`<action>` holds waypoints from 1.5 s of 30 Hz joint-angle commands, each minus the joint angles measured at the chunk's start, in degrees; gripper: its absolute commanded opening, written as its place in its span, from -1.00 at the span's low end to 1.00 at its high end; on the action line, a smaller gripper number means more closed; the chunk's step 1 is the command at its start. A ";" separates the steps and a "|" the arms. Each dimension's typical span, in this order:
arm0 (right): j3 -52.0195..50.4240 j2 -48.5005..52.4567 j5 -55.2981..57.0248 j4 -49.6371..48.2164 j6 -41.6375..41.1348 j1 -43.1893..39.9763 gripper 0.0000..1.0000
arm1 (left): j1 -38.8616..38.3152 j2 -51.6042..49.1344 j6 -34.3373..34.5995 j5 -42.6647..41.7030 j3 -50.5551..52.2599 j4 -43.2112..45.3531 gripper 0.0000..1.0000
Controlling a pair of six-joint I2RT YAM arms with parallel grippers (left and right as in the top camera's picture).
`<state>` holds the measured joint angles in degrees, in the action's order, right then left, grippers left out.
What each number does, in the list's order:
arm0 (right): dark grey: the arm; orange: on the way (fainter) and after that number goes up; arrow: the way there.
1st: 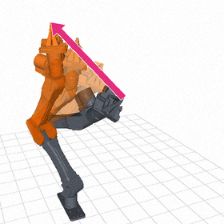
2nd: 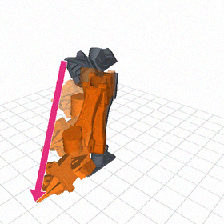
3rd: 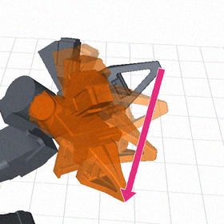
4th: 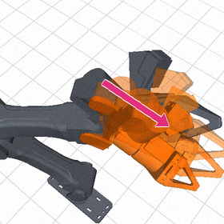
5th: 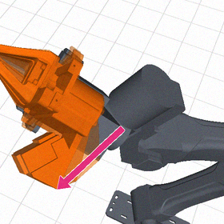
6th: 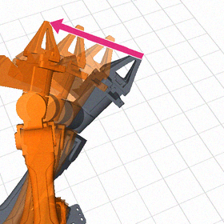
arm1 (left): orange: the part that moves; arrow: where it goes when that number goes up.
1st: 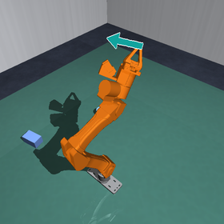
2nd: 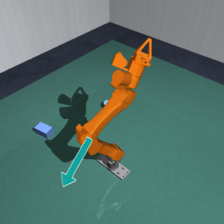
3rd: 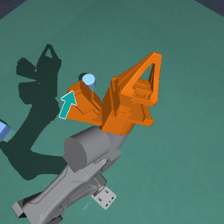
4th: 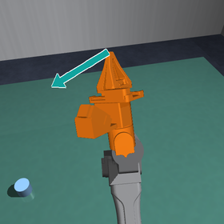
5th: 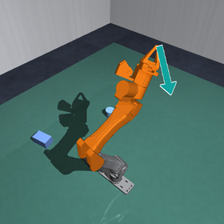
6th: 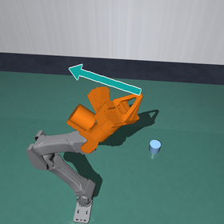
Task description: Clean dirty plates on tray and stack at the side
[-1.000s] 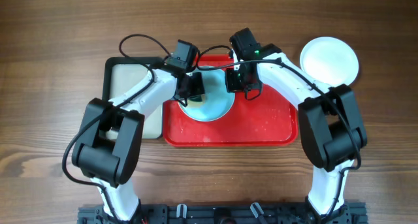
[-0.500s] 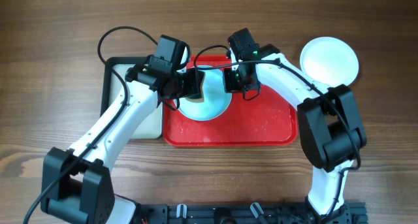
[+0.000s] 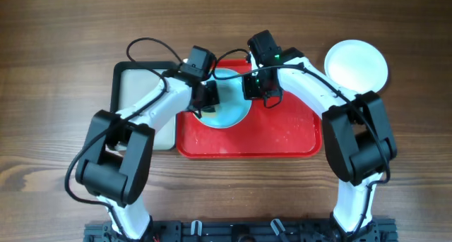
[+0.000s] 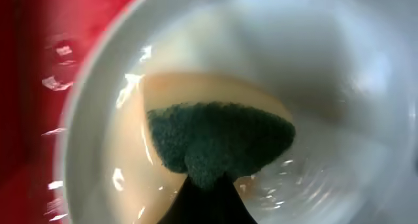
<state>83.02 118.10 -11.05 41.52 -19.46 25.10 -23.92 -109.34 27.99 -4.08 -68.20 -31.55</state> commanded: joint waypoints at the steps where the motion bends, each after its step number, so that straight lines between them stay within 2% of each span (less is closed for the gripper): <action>1: 1.11 0.83 -2.54 -0.31 -0.17 0.72 -0.91 | -5.88 -3.93 1.49 -2.49 0.11 4.13 -0.92; 5: 1.11 0.83 -2.54 -0.28 -0.17 0.72 -0.91 | -8.11 -3.93 1.46 -11.89 0.11 9.20 -0.92; 7: 1.11 0.83 -2.54 -0.28 -0.17 0.72 -0.91 | -7.69 -3.85 0.87 -12.57 0.07 10.67 -0.92; 10: 1.11 0.81 -2.54 -0.26 -0.15 0.72 -0.91 | -4.68 -0.83 -0.79 -6.49 0.02 11.26 -0.92; 13: 1.11 0.83 -2.51 -0.26 -0.13 0.72 -0.91 | -1.97 5.35 -2.69 3.19 0.02 9.88 -0.92; 15: 1.11 0.83 -2.51 -0.15 -0.13 0.72 -0.92 | -0.28 10.25 -5.33 4.79 0.02 8.96 -0.92; 18: 1.11 0.83 -2.47 -0.15 -0.07 0.70 -0.91 | 2.99 17.29 -5.31 4.83 0.02 4.98 -0.92; 20: 1.11 0.83 -2.32 -0.17 -0.07 0.70 -0.91 | 6.95 20.90 -5.55 4.83 0.02 -1.25 -0.92; 23: 1.07 0.83 -1.66 -0.24 -0.11 0.70 -0.91 | 15.17 21.33 -11.23 4.81 0.04 -11.78 -0.92; 26: 0.87 0.83 0.96 -0.37 -0.24 0.72 -0.91 | 21.68 20.39 -16.52 4.83 1.05 -15.32 -0.92; 30: 0.48 0.90 0.98 -0.63 -0.22 0.72 -0.80 | 26.43 20.04 -17.40 4.74 7.72 -7.96 -0.92; 34: 0.48 0.96 2.56 -1.16 -0.24 0.76 -0.80 | 26.40 19.96 -18.86 3.76 16.68 2.54 -0.92; 37: -0.46 1.05 2.51 -3.02 -0.15 0.76 -0.34 | 26.40 19.96 -19.12 3.74 20.63 7.91 -0.92; 39: -2.32 1.07 2.49 -5.03 -0.22 0.81 -0.36 | 26.40 19.30 -20.11 3.69 21.11 8.35 -0.92; 41: -3.23 1.07 2.47 -5.79 -0.22 0.81 -0.52 | 26.40 17.64 -20.11 2.73 21.11 8.35 -0.92; 42: -3.23 1.07 2.16 -5.99 -0.22 0.81 -0.54 | 26.40 16.50 -20.11 2.32 21.11 8.22 -0.92; 45: -3.23 1.07 2.05 -5.97 -0.20 0.81 -0.42 | 26.40 15.89 -20.11 2.23 21.11 8.46 -0.92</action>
<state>80.27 118.10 -9.58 35.86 -19.68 25.45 2.37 -92.55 9.04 -0.71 -47.44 -23.51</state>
